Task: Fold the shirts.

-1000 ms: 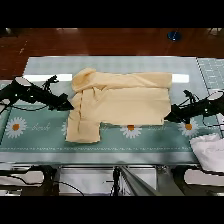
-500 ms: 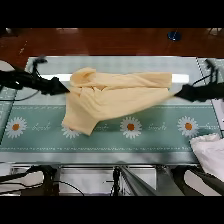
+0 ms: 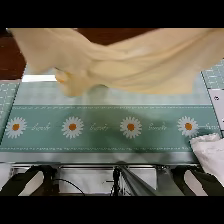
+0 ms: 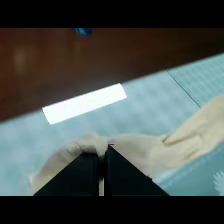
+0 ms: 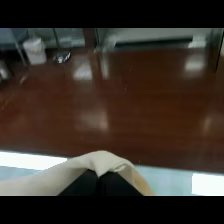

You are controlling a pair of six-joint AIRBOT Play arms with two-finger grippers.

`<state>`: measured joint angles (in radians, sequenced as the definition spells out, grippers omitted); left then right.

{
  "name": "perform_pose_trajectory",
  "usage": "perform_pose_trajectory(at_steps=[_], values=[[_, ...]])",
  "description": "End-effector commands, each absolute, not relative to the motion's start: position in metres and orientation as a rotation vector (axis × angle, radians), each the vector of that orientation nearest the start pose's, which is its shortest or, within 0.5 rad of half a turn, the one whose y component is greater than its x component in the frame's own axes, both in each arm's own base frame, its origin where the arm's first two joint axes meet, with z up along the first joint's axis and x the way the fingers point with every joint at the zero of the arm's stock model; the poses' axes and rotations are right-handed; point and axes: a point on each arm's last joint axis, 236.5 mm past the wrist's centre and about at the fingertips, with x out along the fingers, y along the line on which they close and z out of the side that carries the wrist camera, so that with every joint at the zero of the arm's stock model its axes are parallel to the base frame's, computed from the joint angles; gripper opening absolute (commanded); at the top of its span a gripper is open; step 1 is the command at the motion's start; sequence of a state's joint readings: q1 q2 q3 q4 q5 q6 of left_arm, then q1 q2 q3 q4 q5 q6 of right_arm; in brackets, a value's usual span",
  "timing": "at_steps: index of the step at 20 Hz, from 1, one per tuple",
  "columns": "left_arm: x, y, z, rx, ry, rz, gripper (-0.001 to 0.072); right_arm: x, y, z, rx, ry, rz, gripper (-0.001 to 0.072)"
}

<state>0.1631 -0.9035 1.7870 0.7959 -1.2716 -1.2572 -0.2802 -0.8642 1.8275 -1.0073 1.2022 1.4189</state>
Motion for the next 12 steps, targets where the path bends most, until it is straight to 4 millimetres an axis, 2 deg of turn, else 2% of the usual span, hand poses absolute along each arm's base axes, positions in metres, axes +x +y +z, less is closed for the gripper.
perform_pose_trajectory(at_steps=[1,2,3,5,8,10,12], values=[[0.206,-0.088,0.526,0.018,-0.067,-0.369,0.0027,0.238,0.032,0.535,0.100,-0.014,0.142,0.0015],[0.190,-0.084,0.529,0.005,-0.080,-0.339,0.0027,0.228,0.033,0.534,0.099,-0.004,0.131,0.0015],[0.175,-0.082,0.525,-0.010,-0.068,-0.320,0.0027,0.220,0.033,0.525,0.097,0.038,0.119,0.0014],[0.160,-0.081,0.503,-0.048,0.024,-0.301,0.0027,0.208,0.029,0.489,0.078,0.188,0.088,0.0015],[0.150,-0.083,0.469,-0.099,0.179,-0.297,0.0027,0.187,0.015,0.441,0.057,0.395,0.015,0.0015],[0.149,-0.082,0.456,-0.133,0.241,-0.287,0.0027,0.175,-0.007,0.420,0.024,0.490,-0.076,0.0015],[0.149,-0.082,0.447,-0.150,0.281,-0.285,0.0027,0.172,-0.014,0.413,0.037,0.523,-0.112,0.0015]])
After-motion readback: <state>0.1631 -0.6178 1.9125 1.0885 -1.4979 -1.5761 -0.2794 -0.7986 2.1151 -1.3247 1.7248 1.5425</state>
